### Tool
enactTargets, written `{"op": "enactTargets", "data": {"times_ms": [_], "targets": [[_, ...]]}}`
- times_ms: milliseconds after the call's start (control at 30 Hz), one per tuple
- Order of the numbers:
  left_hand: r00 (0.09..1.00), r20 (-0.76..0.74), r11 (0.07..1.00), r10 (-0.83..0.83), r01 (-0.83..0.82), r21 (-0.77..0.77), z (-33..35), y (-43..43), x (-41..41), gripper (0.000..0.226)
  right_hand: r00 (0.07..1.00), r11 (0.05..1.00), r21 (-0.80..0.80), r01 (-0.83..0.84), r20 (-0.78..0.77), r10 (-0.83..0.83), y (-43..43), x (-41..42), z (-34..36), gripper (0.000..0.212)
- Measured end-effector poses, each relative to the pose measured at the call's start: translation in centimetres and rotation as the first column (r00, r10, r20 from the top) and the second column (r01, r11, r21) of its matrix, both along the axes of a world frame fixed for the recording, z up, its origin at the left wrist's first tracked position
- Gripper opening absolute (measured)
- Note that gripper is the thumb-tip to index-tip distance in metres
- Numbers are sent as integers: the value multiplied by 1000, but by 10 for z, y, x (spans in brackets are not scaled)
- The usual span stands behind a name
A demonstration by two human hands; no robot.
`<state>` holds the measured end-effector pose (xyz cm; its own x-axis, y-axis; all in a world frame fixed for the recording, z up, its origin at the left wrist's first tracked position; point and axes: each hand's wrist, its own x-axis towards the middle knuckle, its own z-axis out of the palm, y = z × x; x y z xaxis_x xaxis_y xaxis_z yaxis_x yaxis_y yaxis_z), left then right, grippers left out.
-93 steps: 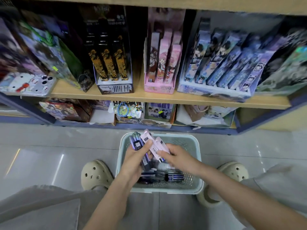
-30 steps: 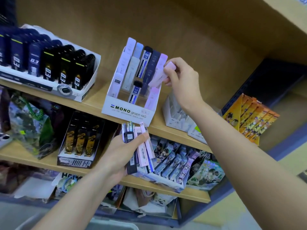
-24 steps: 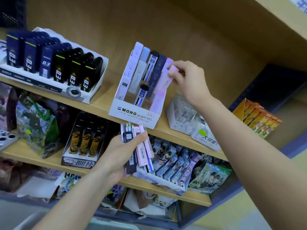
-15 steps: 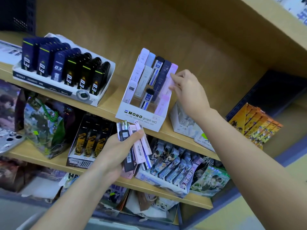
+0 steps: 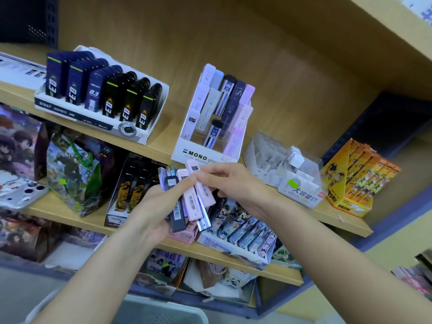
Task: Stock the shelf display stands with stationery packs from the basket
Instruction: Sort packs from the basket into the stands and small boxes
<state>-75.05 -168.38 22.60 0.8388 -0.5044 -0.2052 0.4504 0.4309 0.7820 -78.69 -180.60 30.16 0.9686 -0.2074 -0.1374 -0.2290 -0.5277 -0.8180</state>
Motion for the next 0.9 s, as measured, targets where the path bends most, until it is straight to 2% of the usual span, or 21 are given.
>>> {"op": "enactTargets", "data": {"times_ms": [67, 133, 233, 333, 567, 733, 900], "targets": [[1000, -3, 1000, -19, 19, -6, 0, 3, -1, 31, 998, 993, 103, 58, -28, -55, 1, 2, 0, 25], [1000, -16, 1000, -1, 2, 12, 0, 4, 0, 22, 999, 997, 65, 45, -25, -43, 3, 3, -2, 23], [997, -60, 999, 42, -40, 30, 1, 7, 0, 10, 996, 989, 135, 64, 60, -72, 5, 3, 3, 14], [995, -69, 997, 68, -65, 41, 0, 11, 2, 10, 975, 980, 155, 128, 163, -153, 2, 6, 17, 19], [994, -46, 993, 103, -100, 64, 0, 14, 6, 10, 912, 980, -149, 134, 404, -63, -4, 18, 38, 33], [991, -71, 993, 112, -108, 50, -3, 12, 7, 10, 879, 933, -324, 157, 476, 17, -1, 36, 46, 26], [989, -100, 994, 113, -112, 10, -5, 13, 12, 13, 849, 920, -368, 133, 521, 86, 0, 58, 45, 16]]}}
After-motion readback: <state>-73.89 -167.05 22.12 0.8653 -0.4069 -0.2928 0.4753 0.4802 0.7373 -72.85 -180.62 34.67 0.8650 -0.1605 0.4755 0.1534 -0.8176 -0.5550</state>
